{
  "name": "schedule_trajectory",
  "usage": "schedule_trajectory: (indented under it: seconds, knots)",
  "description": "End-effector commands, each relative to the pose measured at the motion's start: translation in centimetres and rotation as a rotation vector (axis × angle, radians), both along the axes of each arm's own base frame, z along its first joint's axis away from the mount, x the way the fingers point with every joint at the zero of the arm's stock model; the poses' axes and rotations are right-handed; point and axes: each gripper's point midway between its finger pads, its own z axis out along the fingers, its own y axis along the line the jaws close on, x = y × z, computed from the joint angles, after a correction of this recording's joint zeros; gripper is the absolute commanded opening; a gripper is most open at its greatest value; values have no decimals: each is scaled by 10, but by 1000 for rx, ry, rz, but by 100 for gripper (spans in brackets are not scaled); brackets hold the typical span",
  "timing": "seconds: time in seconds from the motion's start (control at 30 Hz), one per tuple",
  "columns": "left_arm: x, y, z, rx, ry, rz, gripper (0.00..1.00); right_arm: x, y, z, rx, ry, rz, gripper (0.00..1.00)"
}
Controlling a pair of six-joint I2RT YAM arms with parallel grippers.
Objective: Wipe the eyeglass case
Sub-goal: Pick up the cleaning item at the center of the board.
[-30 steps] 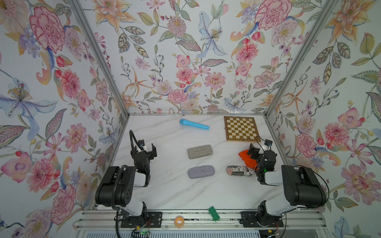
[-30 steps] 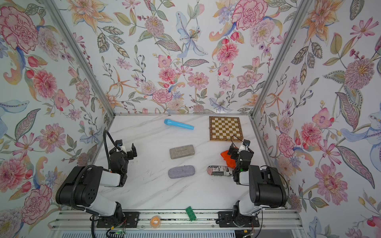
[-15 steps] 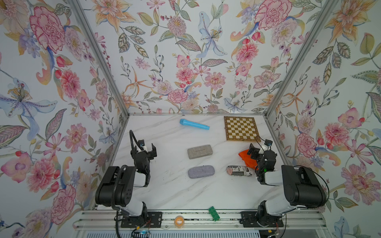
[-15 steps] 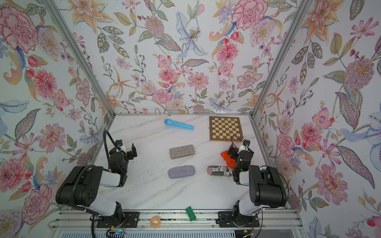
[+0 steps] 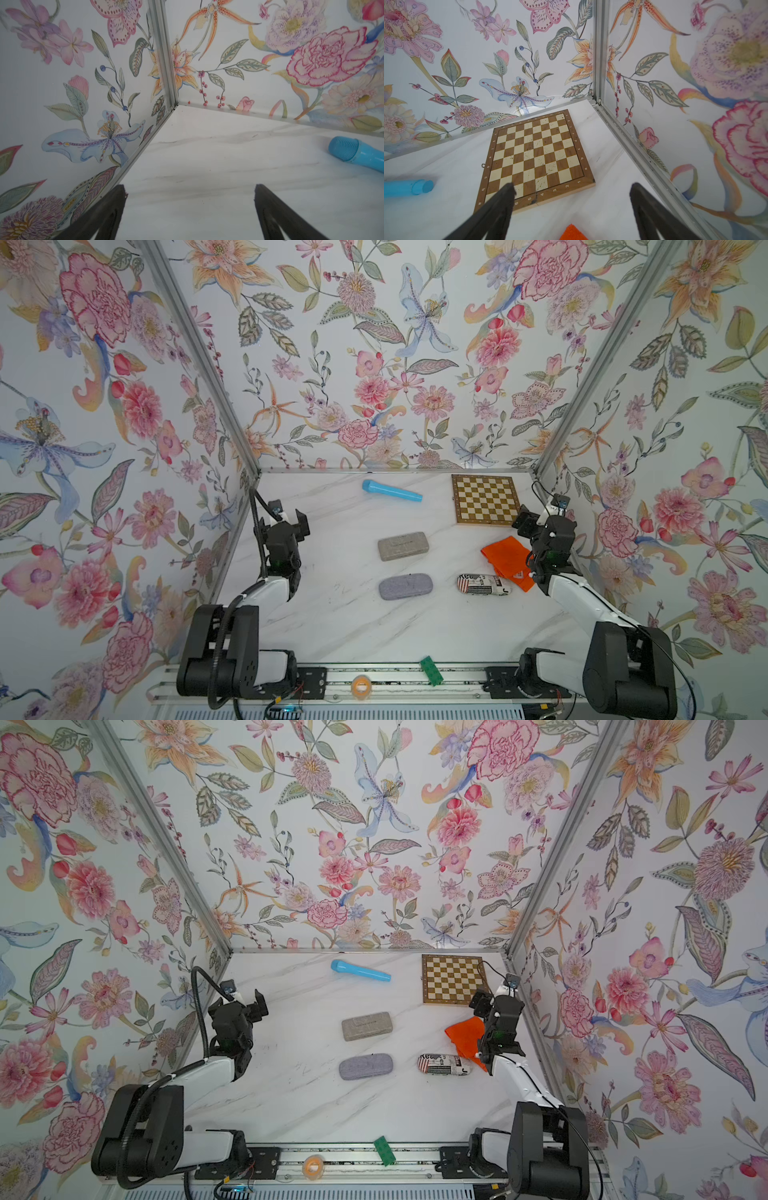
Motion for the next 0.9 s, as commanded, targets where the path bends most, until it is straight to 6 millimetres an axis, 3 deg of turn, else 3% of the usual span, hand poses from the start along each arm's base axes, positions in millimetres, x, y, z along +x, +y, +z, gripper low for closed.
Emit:
schedule_trajectory:
  seconds: [0.0, 0.17, 0.33, 0.43, 0.67, 0.87]
  knots:
    - [-5, -7, 10, -54, 124, 36, 99, -23, 5, -45, 57, 321, -8, 85]
    - [6, -57, 29, -141, 193, -98, 99, -29, 28, -63, 95, 555, 77, 84]
    - [11, -115, 38, -177, 182, -261, 99, -38, 54, -105, 71, 799, 160, 82]
    - [12, -136, 34, -217, 182, -323, 99, -40, 59, -126, 49, 884, 161, 87]
    - [12, -148, 14, -264, 217, -368, 99, -25, 74, -165, -6, 1003, 186, 93]
    - [11, -155, 4, -290, 239, -394, 99, -29, 70, -199, -18, 1133, 174, 95]
